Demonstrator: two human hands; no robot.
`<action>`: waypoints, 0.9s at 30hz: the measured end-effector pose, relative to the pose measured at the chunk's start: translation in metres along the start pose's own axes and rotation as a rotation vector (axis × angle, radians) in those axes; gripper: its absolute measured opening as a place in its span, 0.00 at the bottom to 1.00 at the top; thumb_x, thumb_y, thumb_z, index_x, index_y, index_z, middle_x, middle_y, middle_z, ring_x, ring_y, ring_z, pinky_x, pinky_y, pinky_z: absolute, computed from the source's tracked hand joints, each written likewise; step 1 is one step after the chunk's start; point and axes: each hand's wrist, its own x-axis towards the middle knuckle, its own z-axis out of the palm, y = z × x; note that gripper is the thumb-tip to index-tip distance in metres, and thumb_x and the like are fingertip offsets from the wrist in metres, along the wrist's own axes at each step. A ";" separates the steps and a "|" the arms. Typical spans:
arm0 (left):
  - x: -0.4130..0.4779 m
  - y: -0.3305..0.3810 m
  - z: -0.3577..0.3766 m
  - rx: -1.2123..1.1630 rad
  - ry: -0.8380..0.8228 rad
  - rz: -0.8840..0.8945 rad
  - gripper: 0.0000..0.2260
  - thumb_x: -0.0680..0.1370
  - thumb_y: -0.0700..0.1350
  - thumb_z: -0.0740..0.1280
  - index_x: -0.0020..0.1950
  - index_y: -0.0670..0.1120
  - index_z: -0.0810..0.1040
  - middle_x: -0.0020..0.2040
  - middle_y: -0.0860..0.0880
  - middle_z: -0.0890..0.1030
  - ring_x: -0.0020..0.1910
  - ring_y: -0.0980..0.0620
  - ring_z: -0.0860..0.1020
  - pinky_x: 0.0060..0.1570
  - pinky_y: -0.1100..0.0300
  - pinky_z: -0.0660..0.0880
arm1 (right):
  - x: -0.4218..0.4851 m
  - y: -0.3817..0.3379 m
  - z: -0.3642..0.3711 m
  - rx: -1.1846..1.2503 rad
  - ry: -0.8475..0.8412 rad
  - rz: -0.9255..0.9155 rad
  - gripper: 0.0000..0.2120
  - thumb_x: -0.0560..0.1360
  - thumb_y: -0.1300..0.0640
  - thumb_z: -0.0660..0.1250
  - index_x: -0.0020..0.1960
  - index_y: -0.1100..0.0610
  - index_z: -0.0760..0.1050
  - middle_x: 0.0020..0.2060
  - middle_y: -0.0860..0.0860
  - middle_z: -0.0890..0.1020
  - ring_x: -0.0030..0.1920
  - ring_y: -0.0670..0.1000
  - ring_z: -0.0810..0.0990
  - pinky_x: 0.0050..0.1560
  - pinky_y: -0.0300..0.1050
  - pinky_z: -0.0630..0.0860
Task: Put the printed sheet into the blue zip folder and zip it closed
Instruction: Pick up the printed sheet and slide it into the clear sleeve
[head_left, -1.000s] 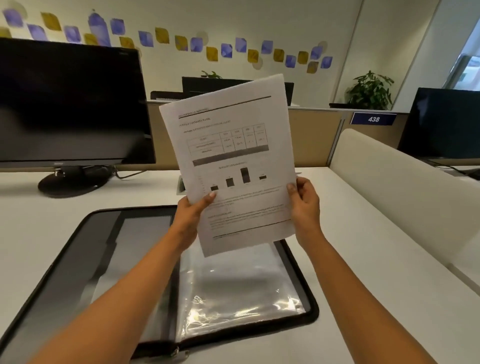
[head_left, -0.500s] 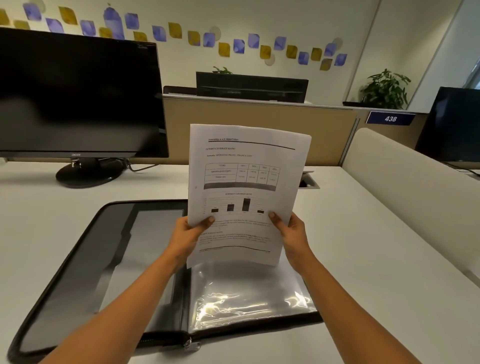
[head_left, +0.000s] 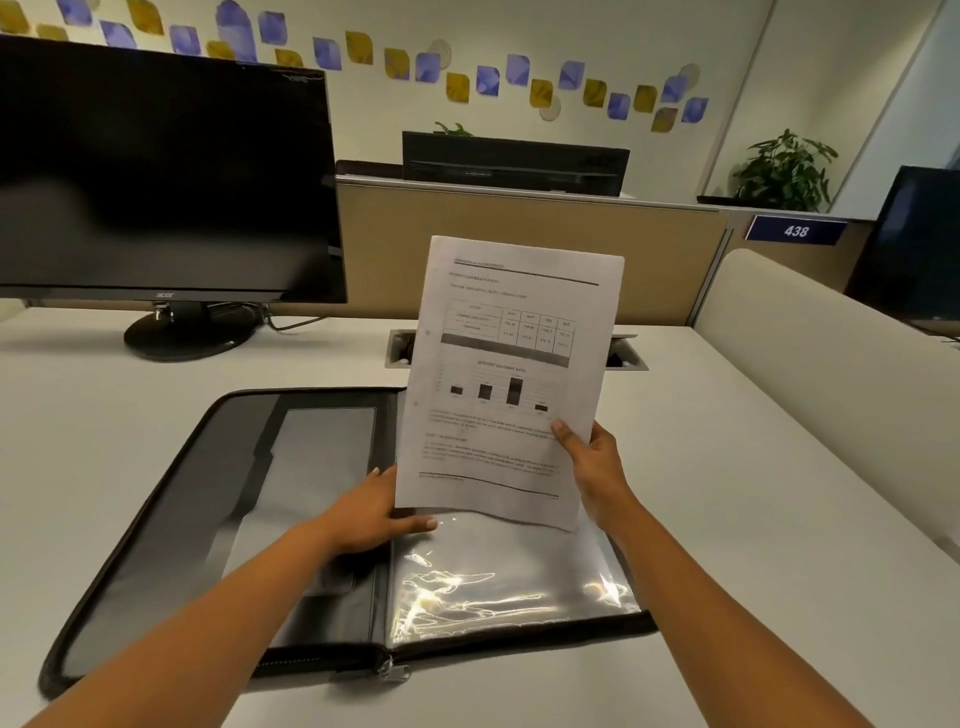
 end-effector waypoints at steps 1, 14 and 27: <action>-0.001 0.001 0.001 0.036 0.005 0.001 0.30 0.74 0.62 0.61 0.72 0.53 0.59 0.71 0.48 0.67 0.67 0.48 0.68 0.71 0.49 0.60 | 0.001 -0.001 -0.002 0.010 0.015 0.004 0.06 0.76 0.53 0.63 0.52 0.47 0.74 0.49 0.49 0.81 0.50 0.52 0.80 0.46 0.47 0.80; -0.033 0.026 0.001 0.557 -0.016 0.113 0.30 0.72 0.70 0.50 0.57 0.51 0.77 0.58 0.50 0.81 0.51 0.51 0.79 0.54 0.54 0.75 | 0.022 -0.017 -0.008 0.147 0.116 0.011 0.05 0.76 0.56 0.63 0.50 0.48 0.73 0.49 0.47 0.80 0.51 0.53 0.78 0.55 0.56 0.75; 0.043 0.027 -0.003 0.223 0.234 -0.009 0.20 0.79 0.48 0.59 0.70 0.47 0.65 0.72 0.48 0.66 0.71 0.51 0.64 0.67 0.58 0.60 | 0.060 -0.010 0.013 0.381 0.283 0.113 0.13 0.76 0.59 0.63 0.61 0.57 0.71 0.56 0.56 0.78 0.56 0.57 0.77 0.61 0.61 0.73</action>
